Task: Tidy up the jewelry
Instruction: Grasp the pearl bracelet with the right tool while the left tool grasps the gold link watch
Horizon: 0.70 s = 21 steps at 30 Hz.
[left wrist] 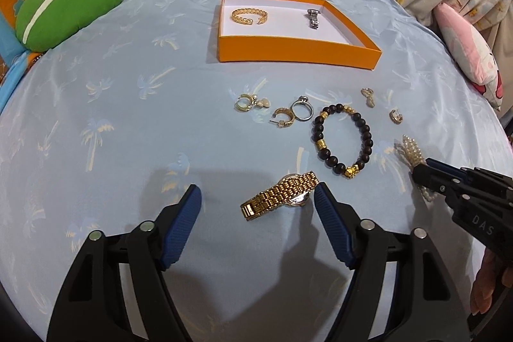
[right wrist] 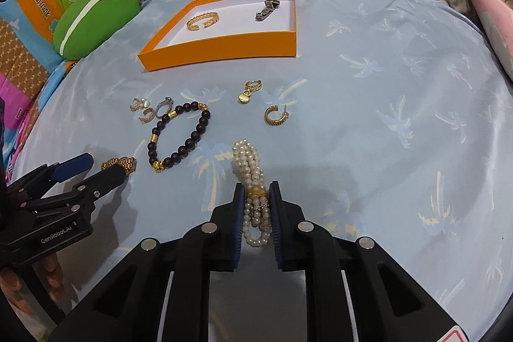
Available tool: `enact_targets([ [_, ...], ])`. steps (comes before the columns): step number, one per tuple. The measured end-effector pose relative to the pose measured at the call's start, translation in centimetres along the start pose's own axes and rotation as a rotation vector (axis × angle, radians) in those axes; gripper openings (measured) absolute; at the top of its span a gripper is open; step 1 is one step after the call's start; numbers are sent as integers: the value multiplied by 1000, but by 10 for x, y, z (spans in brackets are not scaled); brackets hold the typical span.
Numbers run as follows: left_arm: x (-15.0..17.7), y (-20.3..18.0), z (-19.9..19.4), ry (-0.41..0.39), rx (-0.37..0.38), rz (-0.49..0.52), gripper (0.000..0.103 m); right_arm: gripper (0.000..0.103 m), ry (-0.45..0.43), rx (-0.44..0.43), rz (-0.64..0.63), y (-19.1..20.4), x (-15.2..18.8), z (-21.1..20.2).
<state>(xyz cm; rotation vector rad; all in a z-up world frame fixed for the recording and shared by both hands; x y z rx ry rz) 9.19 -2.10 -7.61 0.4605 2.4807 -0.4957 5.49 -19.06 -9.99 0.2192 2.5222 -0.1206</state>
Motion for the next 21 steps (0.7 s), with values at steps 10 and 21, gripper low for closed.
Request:
enact_targets([
  [10, 8, -17, -6, 27, 126, -36, 29, 14, 18, -1, 23, -1, 1, -1],
  [21, -3, -21, 5, 8, 69, 1, 38, 14, 21, -7, 34, -2, 1, -1],
])
Point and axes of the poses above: each gripper's, at about its wrist camera, not at the fingertips, and z roughly the way its jaws point, y to its left, x to its underside, the point moved 5 cm from there along z, roughly the way its jaws point, and after that the axes turned 12 degrees about x, right-handed, at the moved point
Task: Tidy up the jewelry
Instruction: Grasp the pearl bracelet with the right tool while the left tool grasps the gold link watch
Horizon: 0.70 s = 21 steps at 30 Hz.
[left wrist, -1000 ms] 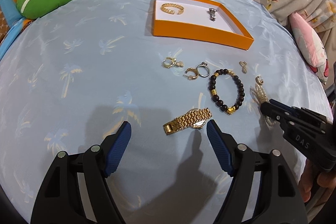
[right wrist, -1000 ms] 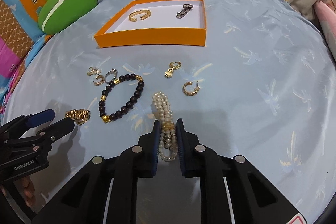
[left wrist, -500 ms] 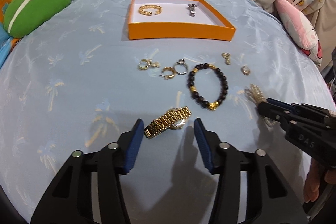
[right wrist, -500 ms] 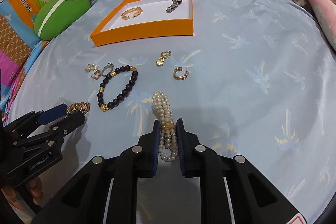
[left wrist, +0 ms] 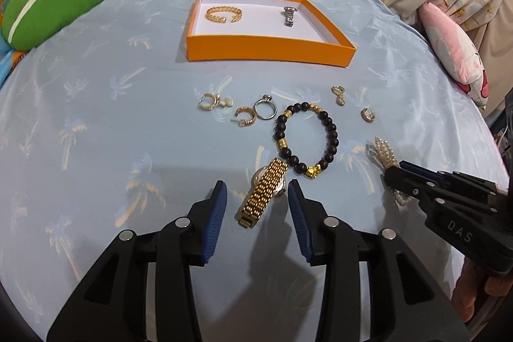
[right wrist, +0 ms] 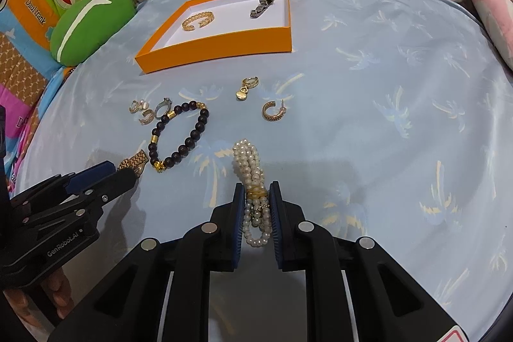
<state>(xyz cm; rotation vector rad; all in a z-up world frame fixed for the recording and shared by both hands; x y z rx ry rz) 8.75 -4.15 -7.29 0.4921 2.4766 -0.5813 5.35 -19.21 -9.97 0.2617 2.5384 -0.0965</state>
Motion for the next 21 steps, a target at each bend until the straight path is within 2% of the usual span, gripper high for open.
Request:
enact_targets([
  [5, -2, -5, 4, -3, 4, 16, 34, 15, -5, 3, 0, 0, 0, -1],
  [9, -1, -6, 3, 7, 29, 3, 12, 14, -9, 7, -4, 0, -1, -1],
  [21, -2, -11, -23, -27, 65, -24, 11, 13, -50, 3, 16, -4, -6, -18],
])
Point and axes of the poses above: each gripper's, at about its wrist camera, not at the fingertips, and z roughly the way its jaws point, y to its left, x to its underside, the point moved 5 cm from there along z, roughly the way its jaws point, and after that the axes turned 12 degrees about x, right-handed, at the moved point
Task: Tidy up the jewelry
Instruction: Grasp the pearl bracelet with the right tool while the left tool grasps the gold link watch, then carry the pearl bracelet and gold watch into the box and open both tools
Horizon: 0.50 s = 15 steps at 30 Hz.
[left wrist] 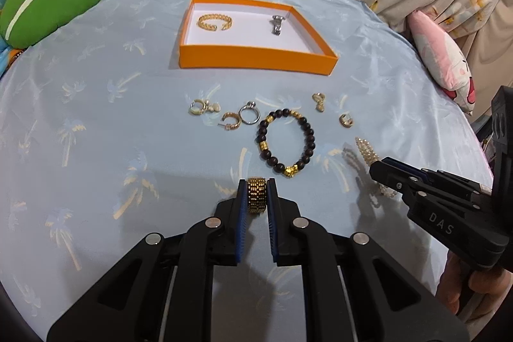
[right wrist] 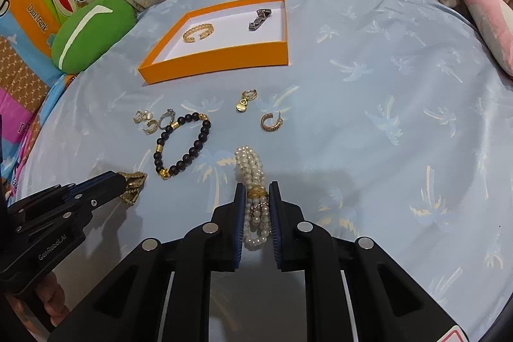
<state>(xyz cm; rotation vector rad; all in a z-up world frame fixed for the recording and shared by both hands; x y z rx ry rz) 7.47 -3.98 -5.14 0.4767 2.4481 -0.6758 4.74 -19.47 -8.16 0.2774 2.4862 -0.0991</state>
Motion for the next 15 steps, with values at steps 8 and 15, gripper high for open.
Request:
enact_targets([
  [8, -21, -12, -22, -58, 25, 17, 11, 13, -57, -16, 6, 1, -18, -19],
  [15, -64, -12, -37, -138, 8, 49, 11, 13, -123, -26, 8, 2, -59, -27],
])
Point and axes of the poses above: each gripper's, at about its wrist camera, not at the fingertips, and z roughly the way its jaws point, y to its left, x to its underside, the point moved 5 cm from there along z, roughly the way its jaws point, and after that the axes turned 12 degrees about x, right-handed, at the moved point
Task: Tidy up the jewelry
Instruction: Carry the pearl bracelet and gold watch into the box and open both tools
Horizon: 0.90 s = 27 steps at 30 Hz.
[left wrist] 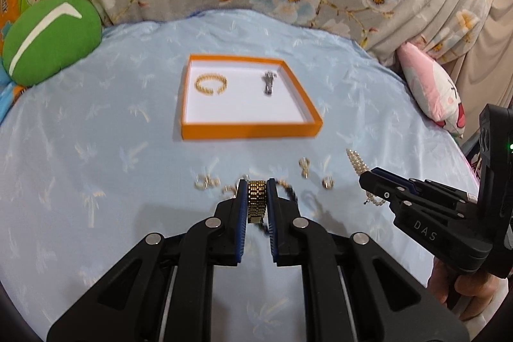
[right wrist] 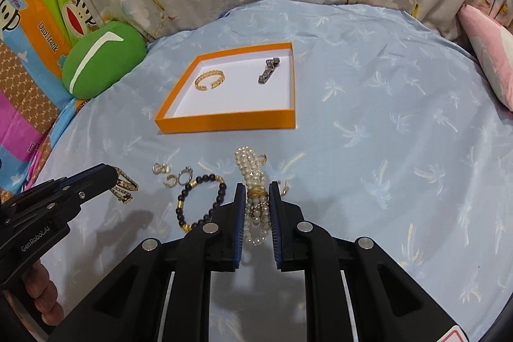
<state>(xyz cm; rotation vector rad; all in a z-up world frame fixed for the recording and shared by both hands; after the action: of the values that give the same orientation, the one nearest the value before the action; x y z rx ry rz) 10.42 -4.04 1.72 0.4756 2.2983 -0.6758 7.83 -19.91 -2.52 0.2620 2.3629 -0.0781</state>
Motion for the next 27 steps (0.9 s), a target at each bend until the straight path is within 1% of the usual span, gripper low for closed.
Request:
enact_targets([
  [4, -36, 7, 5, -47, -14, 16, 11, 13, -40, 2, -1, 2, -36, 10],
  [8, -75, 16, 22, -96, -49, 38, 11, 13, -50, -2, 13, 7, -71, 32],
  [13, -107, 34, 62, -98, -70, 27, 11, 13, -34, -1, 24, 15, -101, 70],
  [16, -113, 44, 88, -79, -77, 12, 11, 13, -14, 4, 17, 22, -106, 94],
  [21, -114, 62, 127, -34, -80, -24, 11, 13, 25, 8, 24, 26, -109, 129],
  [27, -107, 74, 154, 6, -93, -44, 11, 14, 60, 28, 22, 25, -111, 160],
])
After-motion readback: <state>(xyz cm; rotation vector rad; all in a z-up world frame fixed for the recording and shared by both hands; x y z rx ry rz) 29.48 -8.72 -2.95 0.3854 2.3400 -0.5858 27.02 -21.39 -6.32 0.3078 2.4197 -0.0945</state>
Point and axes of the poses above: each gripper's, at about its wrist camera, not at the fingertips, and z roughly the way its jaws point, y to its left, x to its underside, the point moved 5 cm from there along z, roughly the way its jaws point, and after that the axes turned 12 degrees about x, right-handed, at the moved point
